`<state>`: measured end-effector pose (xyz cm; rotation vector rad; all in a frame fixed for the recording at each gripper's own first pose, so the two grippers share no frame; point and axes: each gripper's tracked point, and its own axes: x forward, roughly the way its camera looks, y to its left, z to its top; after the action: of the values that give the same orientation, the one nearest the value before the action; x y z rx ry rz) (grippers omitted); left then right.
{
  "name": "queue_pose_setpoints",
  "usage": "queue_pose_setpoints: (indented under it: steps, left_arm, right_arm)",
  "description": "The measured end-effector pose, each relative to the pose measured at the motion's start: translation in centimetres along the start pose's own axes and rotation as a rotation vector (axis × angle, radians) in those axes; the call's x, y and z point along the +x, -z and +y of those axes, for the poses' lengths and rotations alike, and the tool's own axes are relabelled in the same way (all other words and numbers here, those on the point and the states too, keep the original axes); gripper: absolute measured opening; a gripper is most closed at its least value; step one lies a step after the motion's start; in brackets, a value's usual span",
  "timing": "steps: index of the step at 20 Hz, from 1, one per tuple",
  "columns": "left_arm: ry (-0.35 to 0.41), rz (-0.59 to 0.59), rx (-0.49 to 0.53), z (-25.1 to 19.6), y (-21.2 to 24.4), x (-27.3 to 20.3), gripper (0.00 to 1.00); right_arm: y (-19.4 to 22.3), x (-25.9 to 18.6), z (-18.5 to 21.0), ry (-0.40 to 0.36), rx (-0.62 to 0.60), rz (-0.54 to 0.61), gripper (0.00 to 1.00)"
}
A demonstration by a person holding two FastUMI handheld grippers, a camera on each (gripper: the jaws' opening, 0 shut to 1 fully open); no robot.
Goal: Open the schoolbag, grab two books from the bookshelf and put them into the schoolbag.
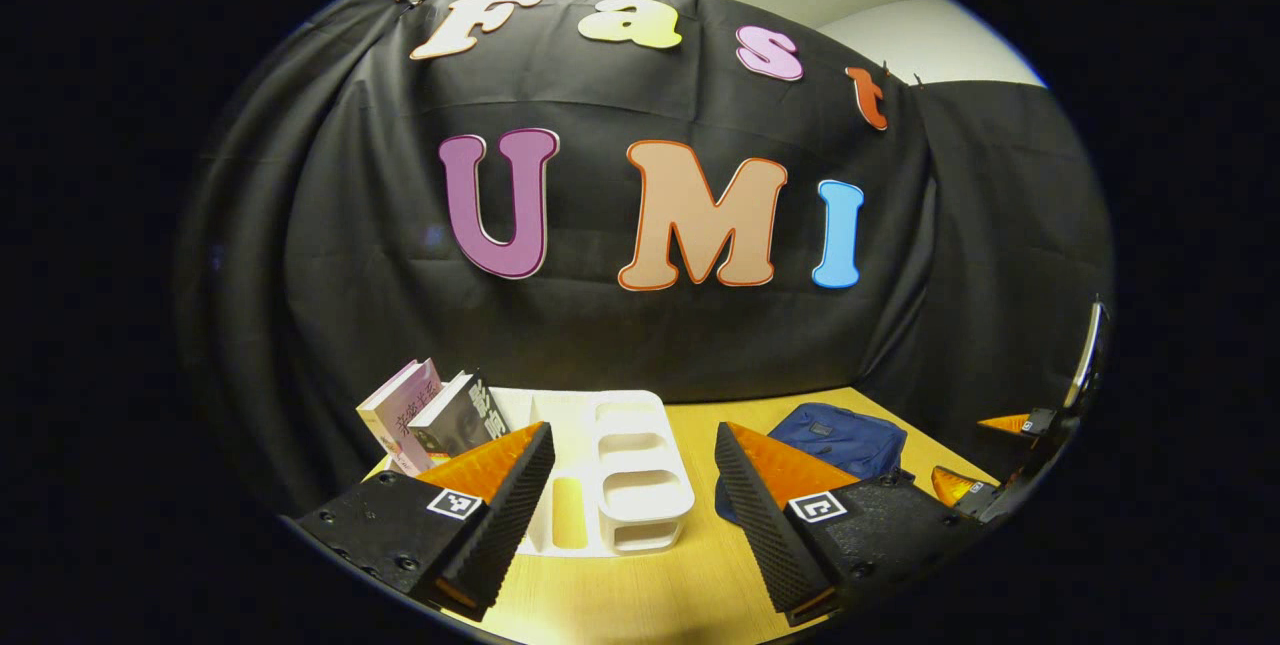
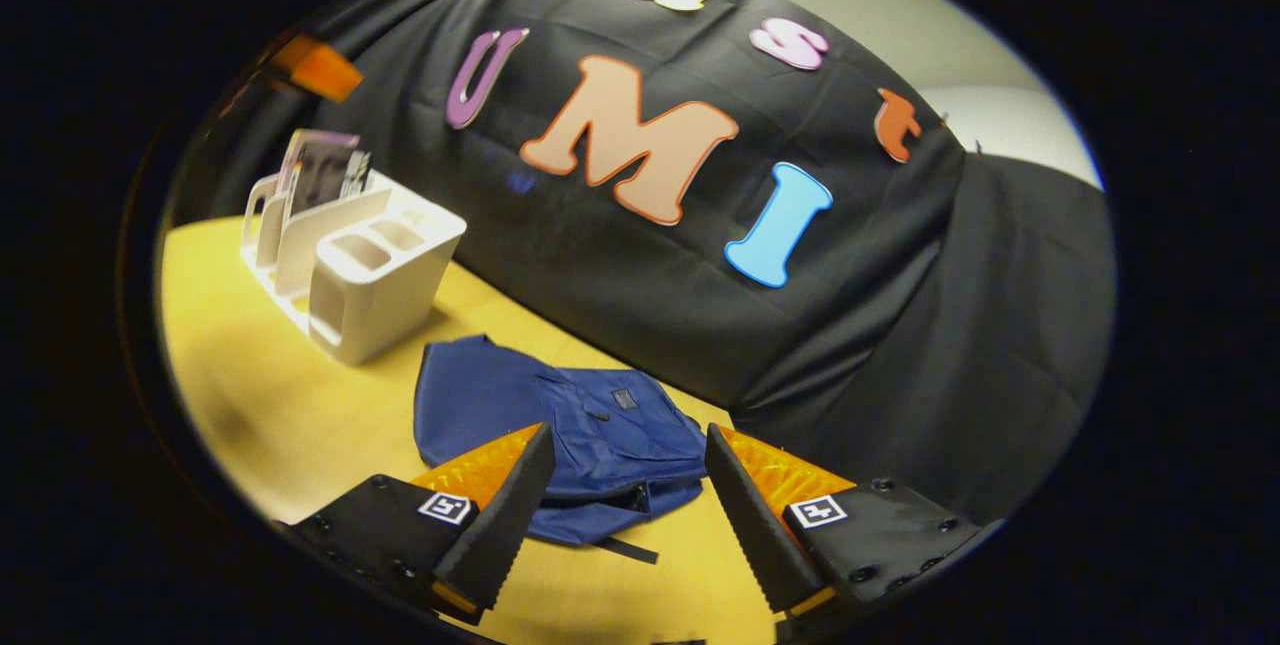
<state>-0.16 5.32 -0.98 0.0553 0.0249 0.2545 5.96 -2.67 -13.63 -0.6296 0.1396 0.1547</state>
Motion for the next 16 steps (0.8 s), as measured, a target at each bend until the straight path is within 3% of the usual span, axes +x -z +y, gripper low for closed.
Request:
queue_pose_setpoints:
  steps: [4, 5, 8, 10, 13, 16]
  left_arm:
    - [-0.029, 0.004, 0.007, 0.5, 0.1, -0.4, 0.95]
    - [-0.035, 0.003, 0.009, 0.6, 0.1, -0.5, 0.95]
    - [-0.057, -0.003, 0.015, 1.0, 0.0, -0.9, 0.95]
    - [-0.079, 0.004, 0.022, 1.5, 0.3, -1.1, 0.95]
    - [-0.106, 0.017, 0.031, 2.2, 0.5, -1.4, 0.95]
    - [-0.131, 0.021, 0.032, 2.7, 0.7, -1.6, 0.95]
  right_arm:
    - [2.5, 1.1, 1.4, -0.037, -0.206, 0.003, 0.94]
    - [3.1, 1.4, 1.6, -0.034, -0.262, 0.001, 0.99]
    - [4.6, 2.2, 2.9, -0.051, -0.392, -0.015, 0.99]
    - [5.6, 3.0, 3.8, -0.074, -0.451, -0.016, 1.0]
    - [6.3, 4.5, 4.8, -0.096, -0.522, -0.025, 0.92]
    - [7.5, 5.8, 5.6, -0.121, -0.588, -0.027, 0.92]
